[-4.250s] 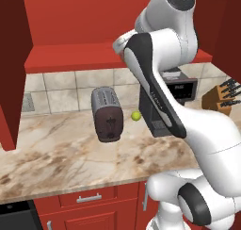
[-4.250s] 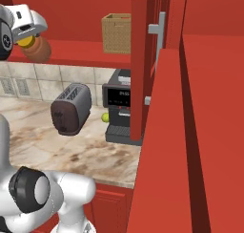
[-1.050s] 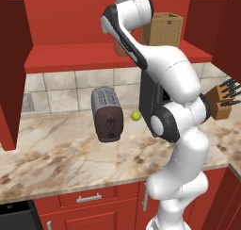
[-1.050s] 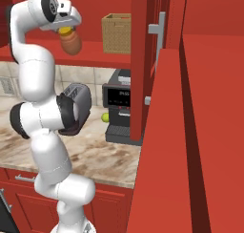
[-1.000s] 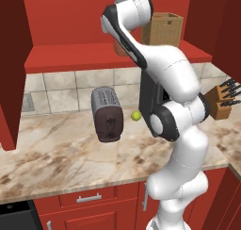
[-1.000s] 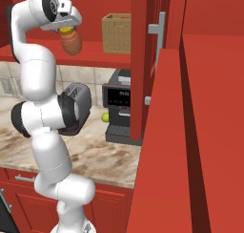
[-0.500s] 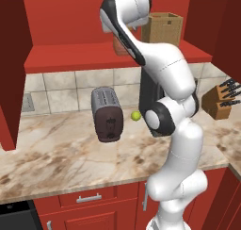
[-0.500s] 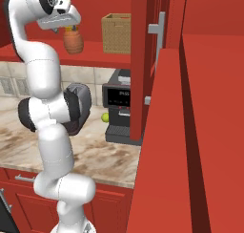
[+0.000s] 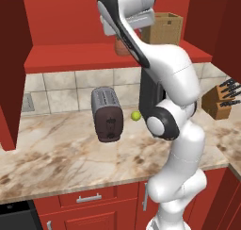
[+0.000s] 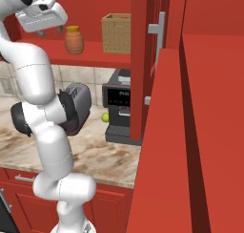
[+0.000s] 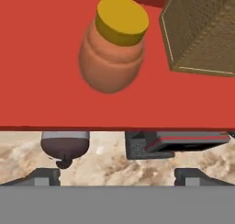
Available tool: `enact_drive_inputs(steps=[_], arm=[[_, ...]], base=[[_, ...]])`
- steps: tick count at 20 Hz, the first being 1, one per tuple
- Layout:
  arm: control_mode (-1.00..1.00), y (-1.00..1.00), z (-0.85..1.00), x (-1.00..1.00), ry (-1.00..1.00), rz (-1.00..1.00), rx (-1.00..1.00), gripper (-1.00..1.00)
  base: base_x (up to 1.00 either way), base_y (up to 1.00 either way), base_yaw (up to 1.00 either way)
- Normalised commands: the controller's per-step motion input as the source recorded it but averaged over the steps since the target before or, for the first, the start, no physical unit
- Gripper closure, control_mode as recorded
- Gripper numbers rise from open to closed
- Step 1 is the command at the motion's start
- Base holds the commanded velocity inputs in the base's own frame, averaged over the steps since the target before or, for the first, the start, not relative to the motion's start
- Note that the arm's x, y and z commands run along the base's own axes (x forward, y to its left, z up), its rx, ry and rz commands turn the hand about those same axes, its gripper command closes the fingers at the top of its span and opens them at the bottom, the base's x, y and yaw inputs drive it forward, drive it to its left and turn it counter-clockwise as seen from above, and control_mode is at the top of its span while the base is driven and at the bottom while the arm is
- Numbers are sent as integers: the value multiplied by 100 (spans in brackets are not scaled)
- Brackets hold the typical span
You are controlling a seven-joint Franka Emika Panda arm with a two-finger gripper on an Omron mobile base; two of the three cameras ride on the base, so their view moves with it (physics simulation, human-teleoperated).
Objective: Pick the honey bottle and bar from the counter and place them in the cabinets closest to them.
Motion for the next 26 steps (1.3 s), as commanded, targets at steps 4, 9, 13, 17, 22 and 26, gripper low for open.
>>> enact_drive_inputs(steps=[4, 9, 13, 17, 22, 26], arm=[[-100, -10, -65, -100, -8, 1, 0, -100], [-100, -10, -75, -100, -9, 1, 0, -100], [-100, -7, -82, -100, -5, 1, 0, -100], [-100, -4, -70, -100, 0, 0, 2, -100], [-100, -17, -84, -73, -5, 3, 0, -100], [-100, -50, -65, 20, -2, 1, -4, -100]], base=[[0, 0, 0], [0, 0, 0], [0, 0, 0], [0, 0, 0], [0, 0, 0], [0, 0, 0]])
